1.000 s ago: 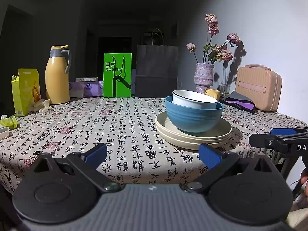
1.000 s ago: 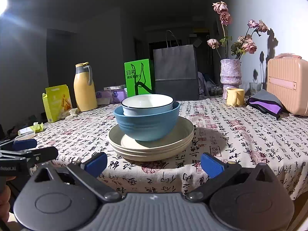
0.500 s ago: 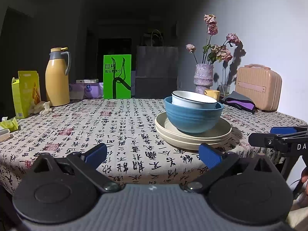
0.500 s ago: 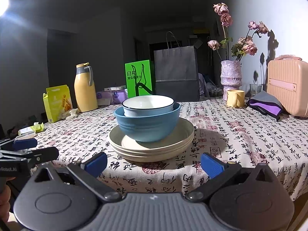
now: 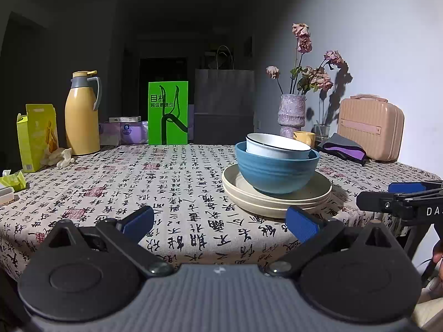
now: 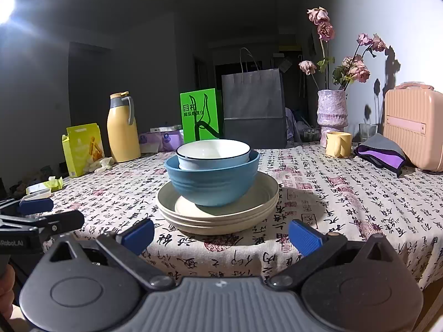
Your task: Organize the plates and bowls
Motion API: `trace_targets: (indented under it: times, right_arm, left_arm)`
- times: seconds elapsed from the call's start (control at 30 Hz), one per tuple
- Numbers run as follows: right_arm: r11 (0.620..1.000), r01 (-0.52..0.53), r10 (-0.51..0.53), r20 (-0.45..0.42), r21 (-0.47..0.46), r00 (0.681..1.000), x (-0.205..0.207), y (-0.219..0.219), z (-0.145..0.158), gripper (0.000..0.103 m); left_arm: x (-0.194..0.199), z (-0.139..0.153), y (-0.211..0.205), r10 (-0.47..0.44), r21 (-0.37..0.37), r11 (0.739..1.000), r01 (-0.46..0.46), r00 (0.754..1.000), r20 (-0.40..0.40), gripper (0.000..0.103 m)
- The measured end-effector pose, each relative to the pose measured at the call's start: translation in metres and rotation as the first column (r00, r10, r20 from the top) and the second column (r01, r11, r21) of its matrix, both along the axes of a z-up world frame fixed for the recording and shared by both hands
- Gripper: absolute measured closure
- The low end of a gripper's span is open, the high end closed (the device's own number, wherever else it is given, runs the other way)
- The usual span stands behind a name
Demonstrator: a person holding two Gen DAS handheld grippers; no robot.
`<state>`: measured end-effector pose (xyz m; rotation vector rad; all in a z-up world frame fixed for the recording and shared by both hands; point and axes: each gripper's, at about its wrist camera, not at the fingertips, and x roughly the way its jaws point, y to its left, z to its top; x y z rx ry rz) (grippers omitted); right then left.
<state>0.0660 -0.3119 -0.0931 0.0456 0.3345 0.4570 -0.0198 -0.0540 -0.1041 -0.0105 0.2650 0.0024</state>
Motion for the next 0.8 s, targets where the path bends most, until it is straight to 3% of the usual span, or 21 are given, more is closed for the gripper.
trace_targets:
  times: [0.8]
  right_arm:
    - [1.000, -0.001, 0.001, 0.001, 0.000, 1.000, 0.0002, -0.0001, 0.0003, 0.000]
  left_arm:
    - [-0.0022, -0.0004, -0.0023, -0.004, 0.012, 1.000, 0.004, 1.000, 0.010, 0.000]
